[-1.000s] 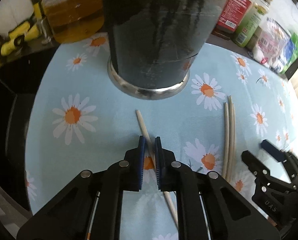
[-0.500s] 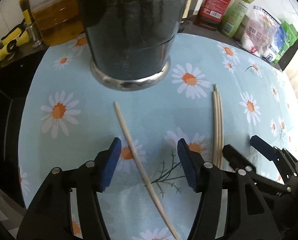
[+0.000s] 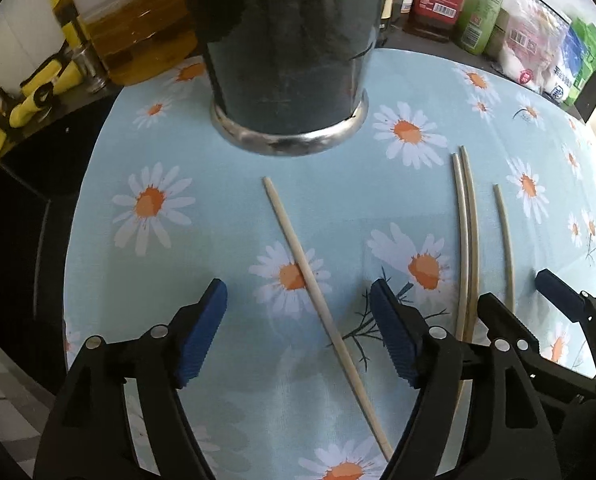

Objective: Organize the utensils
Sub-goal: 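Close the left gripper on a chopstick while the right gripper grasps another, then lift both held chopsticks and carry them above the black holder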

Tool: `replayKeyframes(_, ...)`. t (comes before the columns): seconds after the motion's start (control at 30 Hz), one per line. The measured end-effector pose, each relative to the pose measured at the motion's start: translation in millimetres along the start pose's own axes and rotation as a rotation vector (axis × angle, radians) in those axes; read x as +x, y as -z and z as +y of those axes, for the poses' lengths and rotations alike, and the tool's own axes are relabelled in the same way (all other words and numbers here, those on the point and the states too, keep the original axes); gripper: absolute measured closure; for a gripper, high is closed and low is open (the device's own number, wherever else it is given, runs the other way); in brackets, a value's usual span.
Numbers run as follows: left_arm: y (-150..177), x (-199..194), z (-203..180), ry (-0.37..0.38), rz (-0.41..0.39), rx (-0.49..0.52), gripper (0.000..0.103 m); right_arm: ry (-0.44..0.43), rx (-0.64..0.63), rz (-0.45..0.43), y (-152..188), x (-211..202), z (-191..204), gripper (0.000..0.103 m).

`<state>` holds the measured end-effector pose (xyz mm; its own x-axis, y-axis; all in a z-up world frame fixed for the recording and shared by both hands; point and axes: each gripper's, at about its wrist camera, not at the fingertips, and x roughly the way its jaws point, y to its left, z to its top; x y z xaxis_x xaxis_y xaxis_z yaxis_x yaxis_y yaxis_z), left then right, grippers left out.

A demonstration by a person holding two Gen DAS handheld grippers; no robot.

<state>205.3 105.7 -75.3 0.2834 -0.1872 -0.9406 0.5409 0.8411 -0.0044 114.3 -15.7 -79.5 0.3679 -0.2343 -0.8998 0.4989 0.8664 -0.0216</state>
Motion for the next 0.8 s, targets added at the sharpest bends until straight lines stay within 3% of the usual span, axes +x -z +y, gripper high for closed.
replayKeyframes(0.1, 6, 1, 0, -0.006, -0.006, -0.015, 0.028, -0.019, -0.012, 0.0, 1, -3, -7, 0.057)
replayKeyframes(0.17, 11, 0, 3, -0.01, -0.012, -0.032, 0.035, -0.023, -0.003, 0.006, -3, -4, -19, 0.078)
replayKeyframes(0.2, 12, -1, 5, -0.013, -0.015, -0.044, 0.037, -0.024, -0.007, 0.007, -4, -4, -23, 0.082)
replayKeyframes(0.27, 13, -6, 7, -0.019, -0.02, -0.072, 0.056, -0.037, -0.043, 0.011, -7, -3, -30, 0.095)
replayKeyframes(0.3, 14, -7, 7, -0.019, -0.021, -0.082, 0.062, -0.041, -0.062, 0.013, -8, -3, -31, 0.097)
replayKeyframes(0.37, 16, -9, 11, -0.01, -0.017, -0.102, 0.086, -0.063, -0.098, 0.019, -10, -3, -34, 0.098)
replayKeyframes(0.43, 20, -11, 18, 0.002, -0.007, -0.124, 0.096, -0.101, -0.115, 0.028, -14, -2, -40, 0.098)
replayKeyframes(0.57, 25, -12, 38, 0.092, 0.021, -0.228, 0.098, -0.138, -0.145, 0.01, -22, 1, -53, 0.098)
replayKeyframes(0.8, 36, -17, 47, 0.146, 0.007, -0.303, 0.098, -0.279, -0.201, -0.046, -41, -7, -71, 0.098)
